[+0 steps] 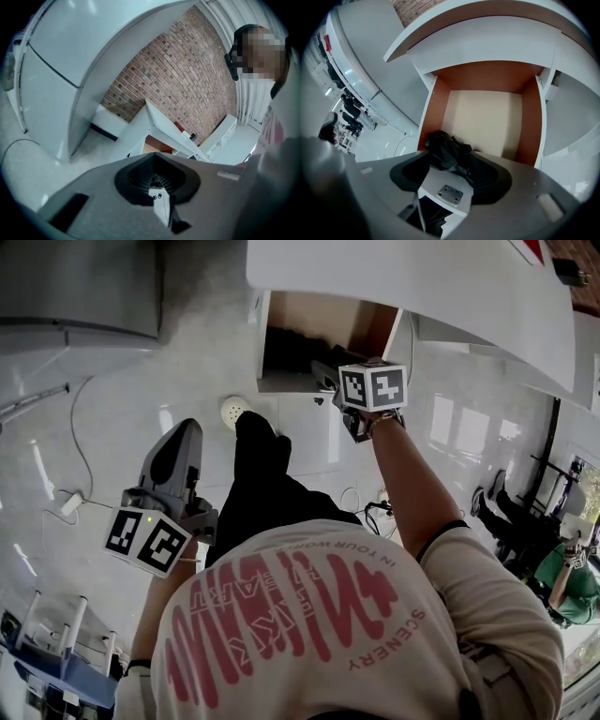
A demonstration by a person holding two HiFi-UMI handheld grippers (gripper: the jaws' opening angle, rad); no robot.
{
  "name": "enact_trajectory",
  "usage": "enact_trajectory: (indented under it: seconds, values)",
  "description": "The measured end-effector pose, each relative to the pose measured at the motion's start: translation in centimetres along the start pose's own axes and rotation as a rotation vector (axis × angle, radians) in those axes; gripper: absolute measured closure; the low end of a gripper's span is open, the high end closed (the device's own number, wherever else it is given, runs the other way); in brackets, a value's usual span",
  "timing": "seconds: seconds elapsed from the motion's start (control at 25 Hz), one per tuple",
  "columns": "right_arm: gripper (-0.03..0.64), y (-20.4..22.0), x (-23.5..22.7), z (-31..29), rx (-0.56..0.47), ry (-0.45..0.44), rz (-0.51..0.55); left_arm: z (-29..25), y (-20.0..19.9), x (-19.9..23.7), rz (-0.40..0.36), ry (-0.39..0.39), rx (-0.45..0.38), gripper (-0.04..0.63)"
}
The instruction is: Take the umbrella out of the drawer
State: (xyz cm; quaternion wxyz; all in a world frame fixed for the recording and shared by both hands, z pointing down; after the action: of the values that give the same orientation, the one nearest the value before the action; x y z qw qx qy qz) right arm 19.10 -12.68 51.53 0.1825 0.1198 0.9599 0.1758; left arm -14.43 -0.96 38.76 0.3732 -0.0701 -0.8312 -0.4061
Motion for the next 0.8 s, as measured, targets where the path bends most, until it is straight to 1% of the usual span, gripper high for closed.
enact_trajectory:
  seconds: [0.2, 0.44, 0.56, 0.72, 0.8]
  values:
    - [0.313, -0.8, -0.2, -1.4, 0.026, -0.008, 0.038, 0.3, 0.0, 0.8, 0.012, -0.030, -0.015, 0.591]
    - [0.299, -1.3, -0.1, -3.0, 0.053, -0.029, 0.072, 0.3, 0.2, 1.7, 0.023, -0.056, -0.034, 0.591]
    - [0.293, -1.3, 0.1, -3.8, 0.069, -0.034, 0.096, 0.3, 0.6, 2.0, 0.031, -0.062, -0.040, 0.591]
    - [0.258, -1.0, 0.2, -4.6, 0.102, -0.031, 0.135, 0.3, 0.7, 2.2, 0.030, -0.064, -0.047, 0.591]
    - [0.252, -1.0, 0.4, -5.0, 0.120, -0.029, 0.164, 0.4, 0.7, 2.3, 0.030, -0.072, -0.058, 0.591]
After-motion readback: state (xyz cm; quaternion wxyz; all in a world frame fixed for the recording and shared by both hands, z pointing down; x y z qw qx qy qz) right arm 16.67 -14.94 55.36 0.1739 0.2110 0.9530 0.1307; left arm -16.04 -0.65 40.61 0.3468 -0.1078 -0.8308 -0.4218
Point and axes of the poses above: the fingertips, and each gripper's own axes: z backward along the fingers, x to its left, y out of its underside, the point moved 10 cm from there along z, backward along the fingers, and after that the axes turned 1 degree about -z, right-handed, at the moved point
